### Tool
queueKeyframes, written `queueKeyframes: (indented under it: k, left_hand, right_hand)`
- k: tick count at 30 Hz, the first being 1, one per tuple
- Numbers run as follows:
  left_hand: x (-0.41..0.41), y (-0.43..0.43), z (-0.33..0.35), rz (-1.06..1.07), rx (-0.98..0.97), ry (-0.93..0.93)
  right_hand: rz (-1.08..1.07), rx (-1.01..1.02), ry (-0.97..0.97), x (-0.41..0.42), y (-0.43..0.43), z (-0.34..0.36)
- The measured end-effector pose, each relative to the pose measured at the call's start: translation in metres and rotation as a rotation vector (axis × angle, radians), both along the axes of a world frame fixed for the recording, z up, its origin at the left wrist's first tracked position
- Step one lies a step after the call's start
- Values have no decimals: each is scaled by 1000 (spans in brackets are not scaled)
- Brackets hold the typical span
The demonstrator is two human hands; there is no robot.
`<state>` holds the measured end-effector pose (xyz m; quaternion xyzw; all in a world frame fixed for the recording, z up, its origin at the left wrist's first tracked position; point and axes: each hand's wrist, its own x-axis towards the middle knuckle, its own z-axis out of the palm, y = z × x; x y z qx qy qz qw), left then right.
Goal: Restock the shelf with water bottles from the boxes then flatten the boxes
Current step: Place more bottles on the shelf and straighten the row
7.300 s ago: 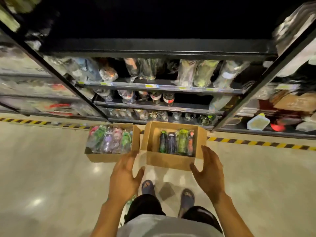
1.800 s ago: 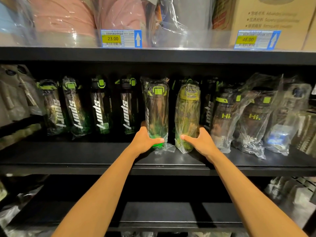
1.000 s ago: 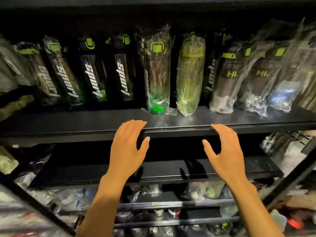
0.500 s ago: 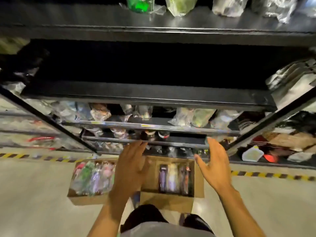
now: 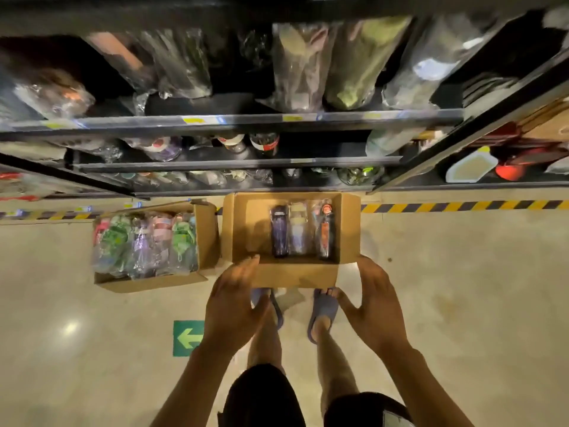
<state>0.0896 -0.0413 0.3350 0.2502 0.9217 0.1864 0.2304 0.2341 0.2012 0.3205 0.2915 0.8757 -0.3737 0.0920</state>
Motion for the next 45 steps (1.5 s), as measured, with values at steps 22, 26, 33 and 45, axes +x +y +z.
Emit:
queueKeyframes:
  k: [22, 26, 33, 45]
  left_hand:
    - [-93, 57, -691, 537, -95, -663]
    - [-95, 65, -718, 615, -30, -681]
    - [-100, 60, -685, 643, 83, -642]
    - [-108, 38, -392, 434, 185, -517]
  right_hand:
    - [-493, 14, -340, -95, 8, -595]
    - [-620, -90, -422, -110, 8, -624]
    - [-813, -211, -350, -115, 13, -591]
    - [-746, -383, -210, -102, -5, -335]
